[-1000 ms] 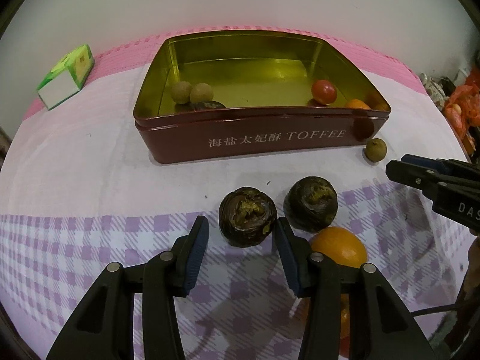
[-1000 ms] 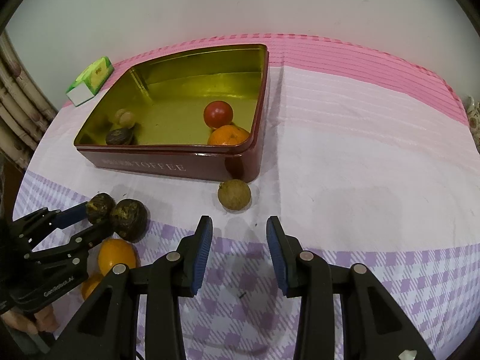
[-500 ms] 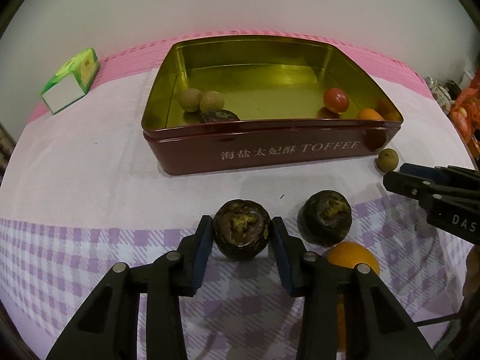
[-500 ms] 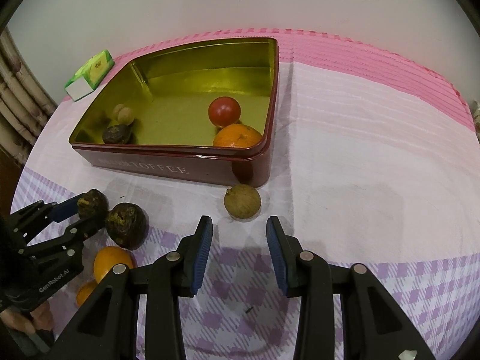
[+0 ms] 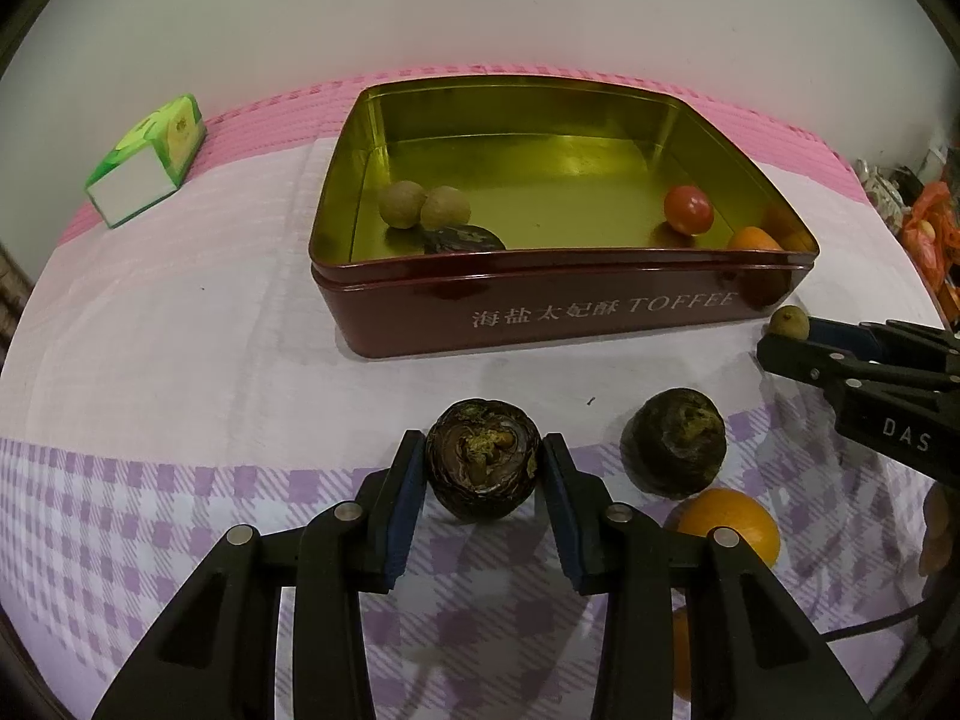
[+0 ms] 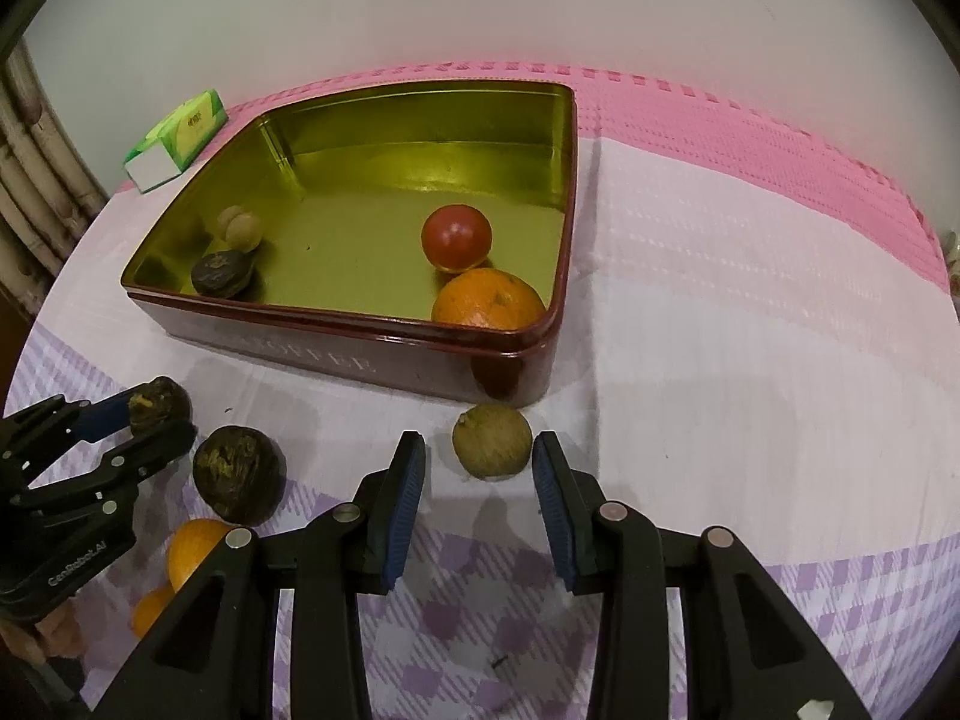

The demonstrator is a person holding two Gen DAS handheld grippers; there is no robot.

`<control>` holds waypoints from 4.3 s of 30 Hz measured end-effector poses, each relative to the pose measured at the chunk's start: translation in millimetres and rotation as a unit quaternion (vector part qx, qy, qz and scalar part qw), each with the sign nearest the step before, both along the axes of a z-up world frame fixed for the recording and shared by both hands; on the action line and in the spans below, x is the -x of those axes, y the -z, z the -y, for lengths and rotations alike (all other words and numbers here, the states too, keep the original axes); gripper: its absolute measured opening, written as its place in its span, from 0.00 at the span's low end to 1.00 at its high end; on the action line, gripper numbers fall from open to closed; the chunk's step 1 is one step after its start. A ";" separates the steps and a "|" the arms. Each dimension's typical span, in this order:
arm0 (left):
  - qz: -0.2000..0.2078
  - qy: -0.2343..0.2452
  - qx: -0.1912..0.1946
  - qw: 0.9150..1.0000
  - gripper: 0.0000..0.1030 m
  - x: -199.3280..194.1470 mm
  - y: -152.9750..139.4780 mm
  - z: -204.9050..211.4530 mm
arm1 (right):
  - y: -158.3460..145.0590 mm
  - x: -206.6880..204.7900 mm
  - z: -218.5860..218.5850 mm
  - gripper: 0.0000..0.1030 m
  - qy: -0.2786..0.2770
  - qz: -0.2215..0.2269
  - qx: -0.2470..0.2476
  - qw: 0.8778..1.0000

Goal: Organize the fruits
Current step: 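Carry the dried fruit toward the tin while the right gripper grasps a small green fruit, then lower both held fruits into the tin and open both grippers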

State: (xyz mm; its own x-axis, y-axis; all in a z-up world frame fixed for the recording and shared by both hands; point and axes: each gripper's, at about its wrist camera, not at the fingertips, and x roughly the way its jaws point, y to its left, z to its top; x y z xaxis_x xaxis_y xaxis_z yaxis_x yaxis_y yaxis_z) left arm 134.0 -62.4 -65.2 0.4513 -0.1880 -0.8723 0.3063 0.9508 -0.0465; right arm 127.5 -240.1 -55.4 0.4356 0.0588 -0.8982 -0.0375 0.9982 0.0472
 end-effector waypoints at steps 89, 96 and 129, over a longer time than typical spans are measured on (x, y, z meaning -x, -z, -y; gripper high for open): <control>0.013 -0.006 -0.004 1.000 0.38 -94.6 -24.1 5.1 | -24.4 -72.4 -1.2 0.24 -0.026 0.008 -0.015 1.000; 0.014 -0.007 -0.006 1.000 0.38 -93.8 -22.5 6.1 | -24.8 -71.7 -2.5 0.24 -0.026 0.009 -0.013 1.000; 0.052 -0.008 0.000 0.999 0.41 -43.3 -58.4 -2.5 | -54.2 -25.9 -13.1 0.32 -0.030 0.040 -0.029 0.998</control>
State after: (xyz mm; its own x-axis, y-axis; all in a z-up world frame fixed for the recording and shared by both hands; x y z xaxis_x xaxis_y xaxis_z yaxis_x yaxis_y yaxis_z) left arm 177.2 -59.9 -6.8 0.5425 -0.1808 -0.8204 0.2951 0.9553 -0.0154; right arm 153.5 -227.1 -1.2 0.4998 0.1376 -0.8551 -0.1037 0.9897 0.0986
